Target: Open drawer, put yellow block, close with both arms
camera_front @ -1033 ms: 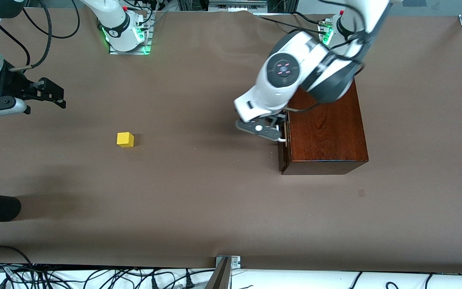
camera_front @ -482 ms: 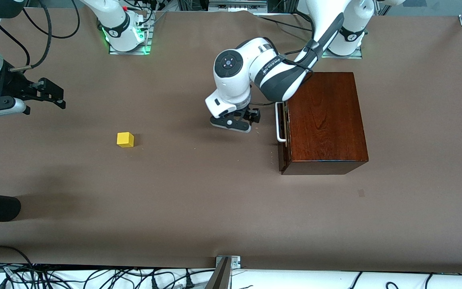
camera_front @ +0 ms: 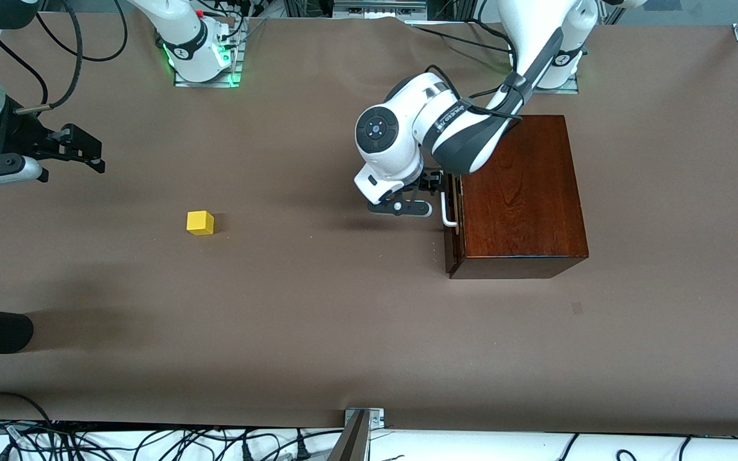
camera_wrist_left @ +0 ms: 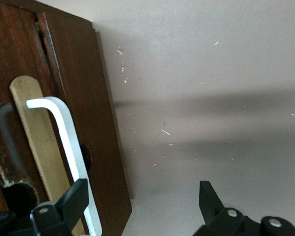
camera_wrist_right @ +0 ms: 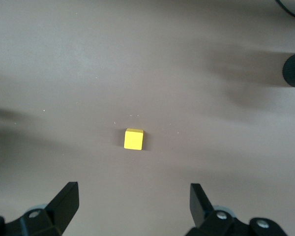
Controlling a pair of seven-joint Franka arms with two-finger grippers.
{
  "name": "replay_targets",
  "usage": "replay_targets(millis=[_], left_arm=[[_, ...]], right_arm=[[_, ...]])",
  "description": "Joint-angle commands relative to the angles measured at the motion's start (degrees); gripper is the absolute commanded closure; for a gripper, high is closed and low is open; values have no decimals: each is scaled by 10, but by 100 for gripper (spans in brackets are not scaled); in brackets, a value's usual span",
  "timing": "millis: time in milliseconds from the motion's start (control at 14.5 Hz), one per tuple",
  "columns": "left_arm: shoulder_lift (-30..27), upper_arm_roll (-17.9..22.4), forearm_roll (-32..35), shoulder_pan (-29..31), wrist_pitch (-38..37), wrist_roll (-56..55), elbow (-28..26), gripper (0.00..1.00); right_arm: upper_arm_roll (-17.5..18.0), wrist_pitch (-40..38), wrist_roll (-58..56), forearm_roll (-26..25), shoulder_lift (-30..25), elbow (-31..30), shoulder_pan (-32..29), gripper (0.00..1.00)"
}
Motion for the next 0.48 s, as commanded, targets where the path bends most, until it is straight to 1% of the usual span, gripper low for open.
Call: replay_targets(millis=[0,413], left_arm=[[-5,1,47,-2,-14,-15,-5,0],[3,2,55,2,-9,-16,-31,0]], right_arm=[[0,-7,-1,1,-4,2,0,0],[-1,-7,-1,2,-2,1,0,0]])
